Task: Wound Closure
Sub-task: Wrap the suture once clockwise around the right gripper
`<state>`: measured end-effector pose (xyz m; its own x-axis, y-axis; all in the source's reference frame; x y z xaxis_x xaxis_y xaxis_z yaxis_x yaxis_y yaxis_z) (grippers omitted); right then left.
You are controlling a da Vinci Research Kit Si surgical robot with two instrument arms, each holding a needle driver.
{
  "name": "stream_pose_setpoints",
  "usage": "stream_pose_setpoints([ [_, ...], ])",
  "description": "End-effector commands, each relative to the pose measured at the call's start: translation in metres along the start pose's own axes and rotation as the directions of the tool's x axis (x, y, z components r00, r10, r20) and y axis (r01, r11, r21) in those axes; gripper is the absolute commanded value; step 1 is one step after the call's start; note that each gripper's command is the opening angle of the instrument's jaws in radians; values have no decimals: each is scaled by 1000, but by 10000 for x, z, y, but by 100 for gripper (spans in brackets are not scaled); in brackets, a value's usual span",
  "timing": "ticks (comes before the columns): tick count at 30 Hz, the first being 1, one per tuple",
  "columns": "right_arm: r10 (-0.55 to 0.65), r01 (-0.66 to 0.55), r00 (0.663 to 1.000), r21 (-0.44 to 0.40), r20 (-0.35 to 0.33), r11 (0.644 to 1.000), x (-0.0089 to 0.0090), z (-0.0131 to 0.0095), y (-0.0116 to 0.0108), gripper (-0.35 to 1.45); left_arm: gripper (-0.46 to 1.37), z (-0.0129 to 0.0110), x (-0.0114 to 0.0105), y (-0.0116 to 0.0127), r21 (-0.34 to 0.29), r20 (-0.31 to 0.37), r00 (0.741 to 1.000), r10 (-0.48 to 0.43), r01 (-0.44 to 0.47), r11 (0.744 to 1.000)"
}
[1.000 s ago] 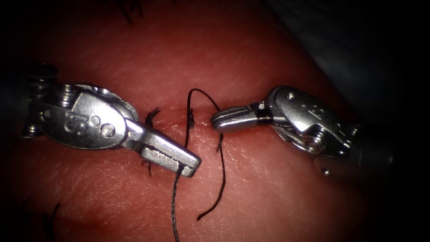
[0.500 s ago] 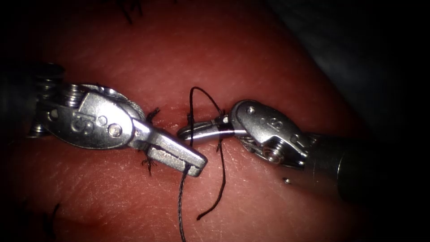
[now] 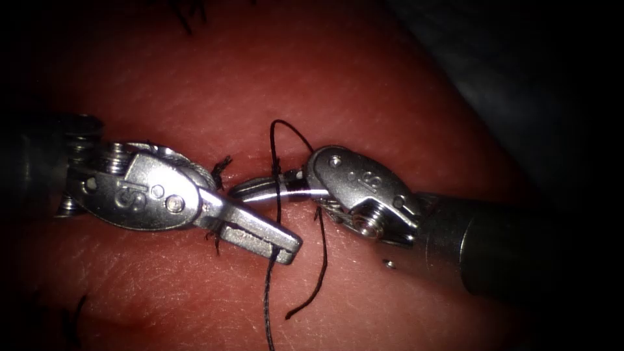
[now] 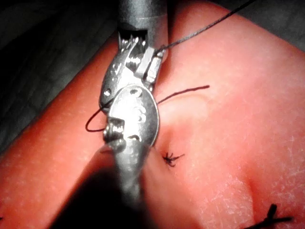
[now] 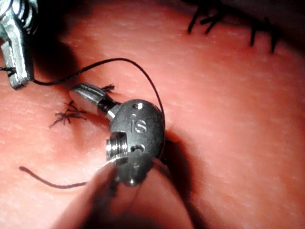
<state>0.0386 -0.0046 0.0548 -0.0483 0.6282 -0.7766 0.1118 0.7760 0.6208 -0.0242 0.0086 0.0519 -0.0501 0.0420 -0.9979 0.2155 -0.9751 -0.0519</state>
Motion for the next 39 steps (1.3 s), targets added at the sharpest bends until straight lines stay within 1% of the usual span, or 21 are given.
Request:
stream_pose_setpoints([
  [1, 7, -7, 1000, -11, -2, 1000, 1, 3, 1, -35, -35, 2, -3, 2, -2, 0, 1000, -10, 10, 1000],
  [4, 9, -9, 1000, -3, -13, 1000, 4, 8, 4, -35, -35, 4, -11, 7, 5, -4, 999, -44, 44, 999],
  [6, 11, -11, 999, 8, -36, 1000, 8, 9, 5, -35, -35, 4, -17, 9, 17, -15, 998, -67, 68, 998],
  [10, 18, -17, 997, 14, -75, 1000, 17, 5, 5, -35, -35, 3, -31, 13, 36, -38, 992, -122, 123, 992],
  [12, 20, -19, 995, 16, -97, 1000, 21, 3, 5, -35, -35, 3, -34, 13, 41, -49, 989, -143, 145, 989],
  [15, 30, -28, 987, 15, -156, 1000, 27, -3, 6, -35, -35, 2, -40, 14, 60, -74, 980, -185, 190, 980],
  [19, 48, -44, 976, 24, -212, 999, 30, -5, 7, -35, -35, 1, -46, 13, 86, -120, 964, -237, 248, 965],
  [22, 58, -48, 970, 46, -237, 998, 30, -5, 6, -35, -35, -1, -50, 14, 97, -150, 952, -266, 282, 955],
  [25, 65, -46, 961, 78, -269, 996, 30, -5, 5, -35, -35, -4, -57, 16, 96, -159, 946, -283, 300, 949],
  [27, 67, -41, 958, 100, -278, 994, 30, -6, 5, -35, -35, -6, -61, 17, 100, -161, 943, -292, 310, 946],
  [31, 76, -30, 956, 163, -285, 986, 31, -10, 5, -35, -35, -17, -69, 17, 114, -192, 930, -314, 339, 934],
  [36, 92, -25, 951, 221, -297, 975, 40, -18, 8, -35, -35, -26, -79, 13, 127, -204, 920, -333, 362, 923],
  [37, 97, -27, 949, 229, -300, 973, 42, -20, 8, -35, -35, -28, -81, 12, 131, -205, 916, -344, 374, 918],
  [39, 102, -33, 948, 225, -303, 974, 45, -22, 8, -35, -35, -29, -85, 10, 133, -203, 915, -349, 379, 916],
])
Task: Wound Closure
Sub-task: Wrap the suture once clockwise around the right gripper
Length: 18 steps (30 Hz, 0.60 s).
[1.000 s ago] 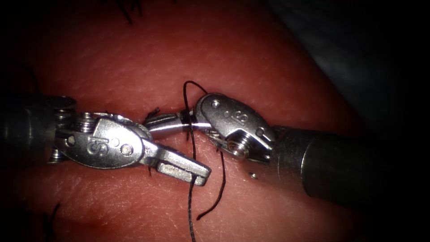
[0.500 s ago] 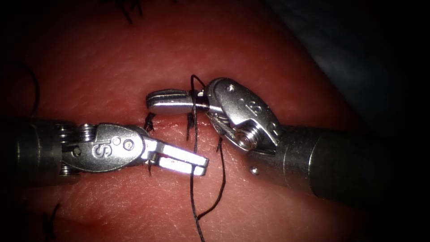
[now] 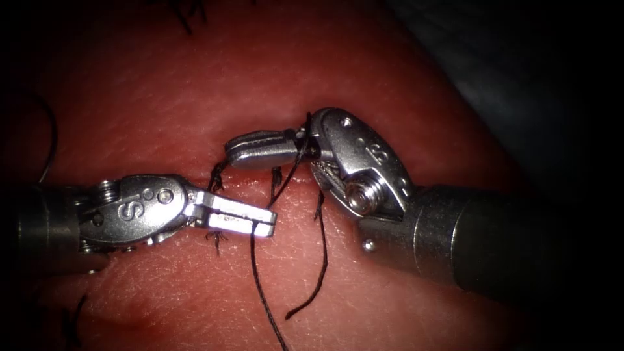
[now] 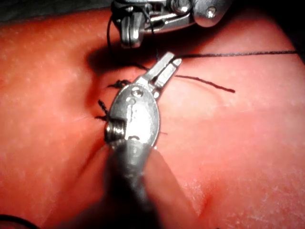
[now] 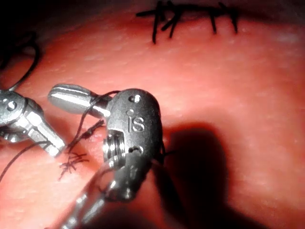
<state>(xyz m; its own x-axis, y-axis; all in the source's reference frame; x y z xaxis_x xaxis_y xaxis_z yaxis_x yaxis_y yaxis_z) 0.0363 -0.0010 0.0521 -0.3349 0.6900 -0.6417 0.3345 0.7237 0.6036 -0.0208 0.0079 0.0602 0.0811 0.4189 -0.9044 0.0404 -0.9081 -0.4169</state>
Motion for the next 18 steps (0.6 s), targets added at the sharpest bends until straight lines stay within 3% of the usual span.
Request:
stream_pose_setpoints([
  [1, 5, -5, 1000, -5, -3, 1000, 2, -1, -1, -35, -35, -1, -1, -2, -7, 4, 1000, -4, 4, 1000],
  [8, 22, -22, 1000, -7, 6, 1000, 10, -15, -10, -35, -35, -4, -5, -11, -4, 7, 1000, -10, 10, 1000],
  [11, 26, -35, 994, 80, 106, 996, 11, -23, -17, -35, -35, -4, -6, -15, -4, 6, 1000, -10, 10, 1000],
  [18, 10, -67, 963, 204, 269, 977, 16, -33, -26, -35, -35, -3, -7, -21, -3, 6, 1000, -11, 11, 1000],
])
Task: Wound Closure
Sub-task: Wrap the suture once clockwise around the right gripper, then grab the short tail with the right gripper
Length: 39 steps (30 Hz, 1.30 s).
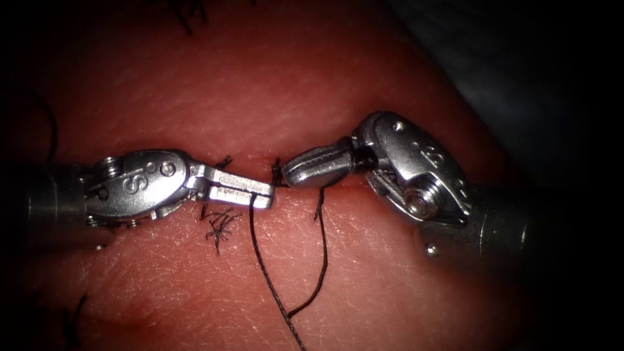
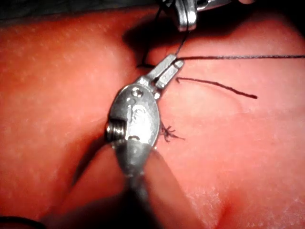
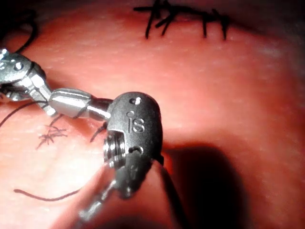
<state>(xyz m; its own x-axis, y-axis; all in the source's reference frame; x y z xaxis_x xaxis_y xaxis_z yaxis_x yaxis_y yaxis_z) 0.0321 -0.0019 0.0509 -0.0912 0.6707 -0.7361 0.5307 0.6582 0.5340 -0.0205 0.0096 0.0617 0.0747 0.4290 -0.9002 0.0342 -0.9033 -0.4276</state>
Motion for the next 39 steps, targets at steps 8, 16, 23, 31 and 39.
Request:
stream_pose_setpoints([
  [8, 7, -10, 989, 20, 149, 1000, -1, 2, -2, -35, -35, 5, 1, 3, -11, -2, 1000, 1, -1, 1000],
  [16, 4, -17, 957, 43, 290, 999, -6, 12, -6, -35, -35, 11, 1, 5, -14, -6, 1000, 1, -2, 1000],
  [23, -35, 12, 938, 69, 345, 998, -7, 16, -9, -35, -35, 12, 0, 3, -12, -9, 1000, 1, -1, 1000],
  [31, -105, 52, 889, 128, 445, 990, -13, 25, -14, 32, -35, 15, -1, 2, -15, 2, 1000, 3, -3, 1000],
  [39, -135, 73, 868, 146, 478, 987, -23, 35, -20, 99, -35, 15, -2, 2, -15, 2, 1000, 4, -4, 1000],
])
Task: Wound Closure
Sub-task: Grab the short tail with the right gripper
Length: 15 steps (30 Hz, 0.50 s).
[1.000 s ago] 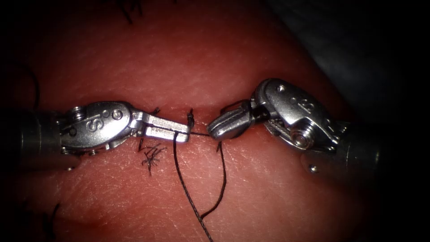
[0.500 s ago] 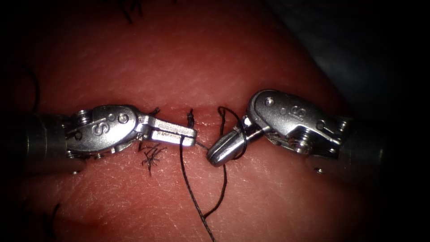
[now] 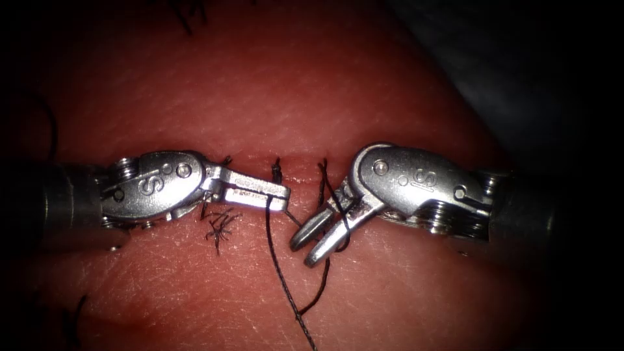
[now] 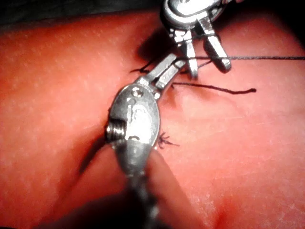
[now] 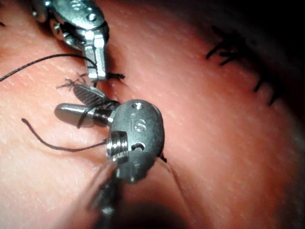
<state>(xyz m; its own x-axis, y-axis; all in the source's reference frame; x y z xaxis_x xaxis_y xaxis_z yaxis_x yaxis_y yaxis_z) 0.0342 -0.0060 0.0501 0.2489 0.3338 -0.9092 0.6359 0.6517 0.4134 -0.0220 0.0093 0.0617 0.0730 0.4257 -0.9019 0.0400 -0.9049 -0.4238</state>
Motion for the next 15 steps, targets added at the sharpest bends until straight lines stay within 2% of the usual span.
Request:
stream_pose_setpoints([
  [1, -1, 1, 1000, 7, 8, 1000, 0, 1, 0, 100, -35, -1, 0, 0, -9, 0, 1000, 0, 0, 1000],
  [4, -5, 4, 1000, 18, 31, 1000, -1, 10, -4, 113, -35, -1, 0, 1, -9, 0, 1000, 0, 0, 1000],
  [8, -7, 5, 998, 34, 66, 999, 0, 17, -9, 116, -35, -1, -2, 4, -9, 1, 1000, 4, -4, 1000],
  [10, -12, 9, 997, 37, 81, 999, 0, 17, -10, 116, -35, -1, -3, 4, -10, 1, 1000, 4, -4, 1000],
  [11, -10, 6, 996, 50, 91, 999, 1, 16, -10, 109, -35, -2, -3, 4, -10, 1, 1000, 4, -4, 1000],
  [15, -17, 12, 996, 50, 91, 999, 5, 12, -5, 104, -35, -3, -3, 6, -12, 1, 1000, 5, -5, 1000],
])
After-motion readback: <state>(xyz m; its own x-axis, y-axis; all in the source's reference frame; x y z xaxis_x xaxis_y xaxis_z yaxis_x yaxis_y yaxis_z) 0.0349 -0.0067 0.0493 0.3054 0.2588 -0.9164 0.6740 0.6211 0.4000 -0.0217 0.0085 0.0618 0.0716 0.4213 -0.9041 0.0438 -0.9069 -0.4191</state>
